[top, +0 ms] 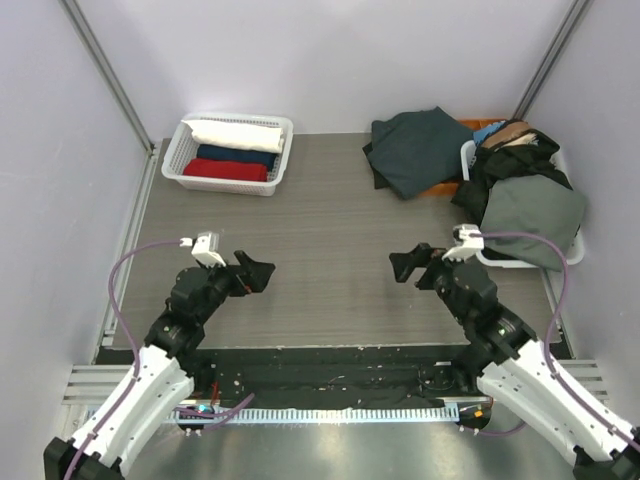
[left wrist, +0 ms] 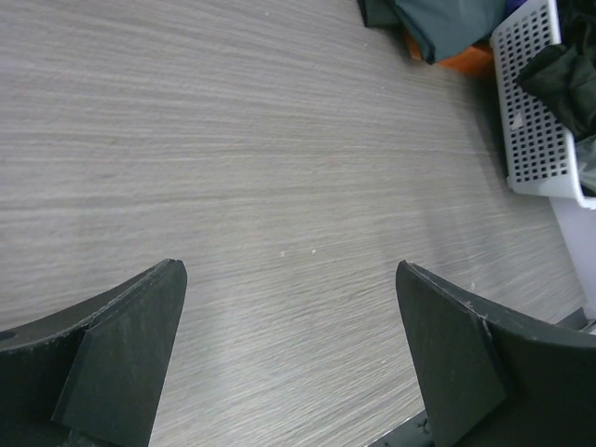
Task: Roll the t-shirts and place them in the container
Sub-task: Reset both arms
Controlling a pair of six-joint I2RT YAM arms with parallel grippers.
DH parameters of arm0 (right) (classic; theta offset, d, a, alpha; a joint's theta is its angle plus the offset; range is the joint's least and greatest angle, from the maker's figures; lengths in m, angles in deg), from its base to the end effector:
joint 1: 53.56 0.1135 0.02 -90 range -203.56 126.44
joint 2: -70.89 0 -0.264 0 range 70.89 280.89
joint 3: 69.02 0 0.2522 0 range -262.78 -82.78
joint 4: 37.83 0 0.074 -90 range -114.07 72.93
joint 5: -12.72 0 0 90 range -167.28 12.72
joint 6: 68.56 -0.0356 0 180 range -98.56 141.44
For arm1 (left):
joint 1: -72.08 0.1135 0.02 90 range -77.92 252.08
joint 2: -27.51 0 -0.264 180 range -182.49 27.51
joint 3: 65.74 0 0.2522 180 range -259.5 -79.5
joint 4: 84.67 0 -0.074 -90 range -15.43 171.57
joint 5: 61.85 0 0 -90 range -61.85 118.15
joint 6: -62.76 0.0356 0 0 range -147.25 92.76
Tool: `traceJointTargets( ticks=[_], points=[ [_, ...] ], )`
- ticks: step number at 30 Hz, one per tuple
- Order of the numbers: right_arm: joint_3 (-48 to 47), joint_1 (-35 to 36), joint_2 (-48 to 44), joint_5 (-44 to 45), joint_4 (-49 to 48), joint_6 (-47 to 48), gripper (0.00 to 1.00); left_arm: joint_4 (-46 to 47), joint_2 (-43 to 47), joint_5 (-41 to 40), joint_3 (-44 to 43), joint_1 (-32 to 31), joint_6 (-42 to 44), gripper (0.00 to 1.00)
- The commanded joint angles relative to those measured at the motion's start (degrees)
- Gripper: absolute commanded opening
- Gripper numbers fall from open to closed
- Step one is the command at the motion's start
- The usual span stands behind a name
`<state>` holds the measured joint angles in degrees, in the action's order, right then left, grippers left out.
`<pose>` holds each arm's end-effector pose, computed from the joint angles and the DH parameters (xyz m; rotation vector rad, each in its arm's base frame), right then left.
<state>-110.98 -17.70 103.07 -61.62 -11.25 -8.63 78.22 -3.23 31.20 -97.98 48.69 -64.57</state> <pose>0.1262 0.0793 0.2656 0.0967 1.8858 0.5424 0.1376 -0.0616 0.2256 -0.1942 1.9073 -0.7793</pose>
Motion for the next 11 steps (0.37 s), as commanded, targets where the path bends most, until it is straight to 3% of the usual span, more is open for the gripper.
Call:
traceJointTargets(
  ticks=[1, 11],
  points=[
    [8.8, -0.1, -9.4, 4.1, -1.8, -1.8, 1.0, -1.4, 5.0, -2.2, 3.3, -0.2, 3.0, 1.0],
    [14.0, 0.0, -7.0, 6.8, -7.6, -3.1, 1.0, -4.1, 9.7, -2.5, 4.5, -0.2, 3.8, 0.99]
  ],
)
